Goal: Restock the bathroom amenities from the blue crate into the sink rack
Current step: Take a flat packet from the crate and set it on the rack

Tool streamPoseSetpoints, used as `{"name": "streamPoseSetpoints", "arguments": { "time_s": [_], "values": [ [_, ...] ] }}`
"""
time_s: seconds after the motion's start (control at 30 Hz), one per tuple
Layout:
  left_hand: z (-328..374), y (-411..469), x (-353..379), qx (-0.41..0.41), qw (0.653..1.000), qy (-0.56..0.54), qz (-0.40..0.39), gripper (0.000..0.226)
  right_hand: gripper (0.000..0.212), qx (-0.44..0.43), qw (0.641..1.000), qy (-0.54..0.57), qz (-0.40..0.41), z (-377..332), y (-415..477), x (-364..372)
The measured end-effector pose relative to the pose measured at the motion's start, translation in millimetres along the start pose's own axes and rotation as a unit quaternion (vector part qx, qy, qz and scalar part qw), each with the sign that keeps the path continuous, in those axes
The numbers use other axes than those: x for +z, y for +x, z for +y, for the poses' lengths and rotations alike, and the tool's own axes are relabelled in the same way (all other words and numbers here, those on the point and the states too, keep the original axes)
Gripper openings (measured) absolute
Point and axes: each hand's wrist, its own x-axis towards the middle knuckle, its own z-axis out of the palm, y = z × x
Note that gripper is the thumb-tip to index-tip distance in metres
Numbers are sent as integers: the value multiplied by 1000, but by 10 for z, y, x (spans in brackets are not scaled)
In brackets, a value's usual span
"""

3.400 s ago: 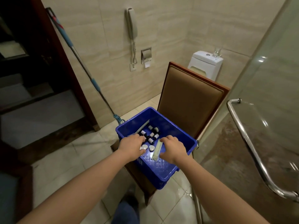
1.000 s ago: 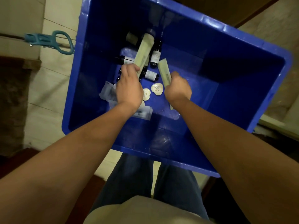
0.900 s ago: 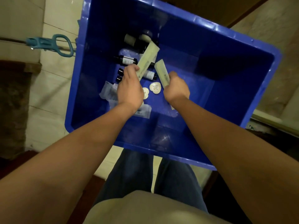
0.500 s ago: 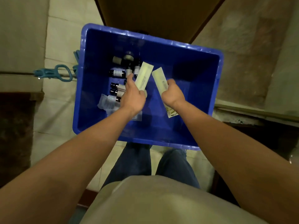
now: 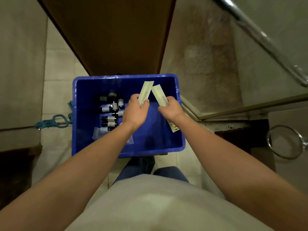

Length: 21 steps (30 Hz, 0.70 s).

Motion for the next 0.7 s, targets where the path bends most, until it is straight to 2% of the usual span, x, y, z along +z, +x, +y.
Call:
{"name": "streamPoseSetpoints", "arguments": {
  "time_s": [0.13,0.37,0.53,0.7],
  "values": [
    [283,-116,109,44,999,-27,-11,32,38,-18,999,5,42,148,-193,-346],
    [854,-445,459,130,989,36,-63,19,40,6,990,42,133,607,-681,-1034],
    [1255,-736,781,230,962,109,-96,24,38,15,982,20,188,1021,-1145,-1483],
    [1632,-1059,1055,313,927,166,-123,33,37,40,971,-47,230,1416,-1622,-1843]
  ]
}}
